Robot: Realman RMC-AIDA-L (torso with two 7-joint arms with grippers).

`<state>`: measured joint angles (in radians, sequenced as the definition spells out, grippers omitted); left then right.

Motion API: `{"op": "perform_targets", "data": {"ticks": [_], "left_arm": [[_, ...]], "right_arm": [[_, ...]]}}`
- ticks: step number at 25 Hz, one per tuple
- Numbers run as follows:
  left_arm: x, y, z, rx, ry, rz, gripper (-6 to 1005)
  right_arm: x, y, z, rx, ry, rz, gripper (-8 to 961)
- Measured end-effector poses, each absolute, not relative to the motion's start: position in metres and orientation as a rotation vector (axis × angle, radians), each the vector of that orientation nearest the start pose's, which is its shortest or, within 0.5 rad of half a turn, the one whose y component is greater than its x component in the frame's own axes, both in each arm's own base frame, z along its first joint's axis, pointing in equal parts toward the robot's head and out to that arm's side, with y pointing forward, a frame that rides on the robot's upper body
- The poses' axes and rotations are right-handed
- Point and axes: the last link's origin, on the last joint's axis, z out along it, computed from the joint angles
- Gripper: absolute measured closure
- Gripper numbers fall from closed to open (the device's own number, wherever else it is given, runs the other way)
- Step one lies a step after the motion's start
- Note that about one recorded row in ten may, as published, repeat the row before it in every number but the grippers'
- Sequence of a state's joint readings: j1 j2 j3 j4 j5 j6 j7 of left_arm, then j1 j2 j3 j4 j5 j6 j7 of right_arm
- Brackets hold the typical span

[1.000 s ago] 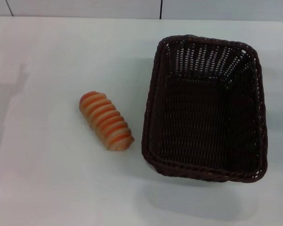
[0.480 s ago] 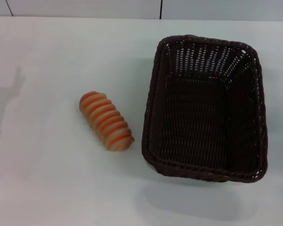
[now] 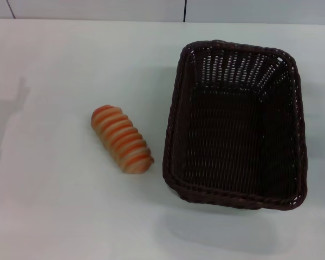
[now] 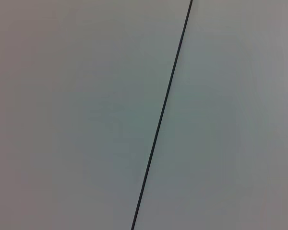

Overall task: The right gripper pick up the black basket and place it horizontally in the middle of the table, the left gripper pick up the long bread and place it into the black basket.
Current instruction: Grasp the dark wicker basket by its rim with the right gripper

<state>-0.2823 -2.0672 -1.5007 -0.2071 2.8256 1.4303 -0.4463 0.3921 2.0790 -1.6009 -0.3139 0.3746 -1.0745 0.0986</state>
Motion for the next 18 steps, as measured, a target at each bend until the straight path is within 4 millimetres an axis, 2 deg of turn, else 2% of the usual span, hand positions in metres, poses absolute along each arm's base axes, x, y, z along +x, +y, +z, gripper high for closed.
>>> {"op": "perform_targets", "data": {"ticks": [5, 7, 13, 17, 18], "left_arm": [[-0.346, 0.291, 0.052, -1.298, -0.54, -1.031, 148], [-0.345, 0.293, 0.051, -1.301, -0.544, -1.03, 148], [-0.345, 0.293, 0.049, -1.306, -0.552, -1.028, 149], [-0.346, 0.29, 0.047, -1.314, -0.557, -1.024, 149], [-0.346, 0.29, 0.047, -1.314, -0.557, -1.024, 149]], "right_arm": [[0.329, 0.364, 0.035, -1.421, 0.604, 0.628, 333], [0.325, 0.372, 0.045, -1.432, 0.648, 0.561, 254], [0.311, 0.383, 0.059, -1.477, 0.662, 0.444, 228], [0.285, 0.39, 0.068, -1.562, 0.735, 0.37, 228], [0.285, 0.39, 0.068, -1.562, 0.735, 0.37, 228]]}}
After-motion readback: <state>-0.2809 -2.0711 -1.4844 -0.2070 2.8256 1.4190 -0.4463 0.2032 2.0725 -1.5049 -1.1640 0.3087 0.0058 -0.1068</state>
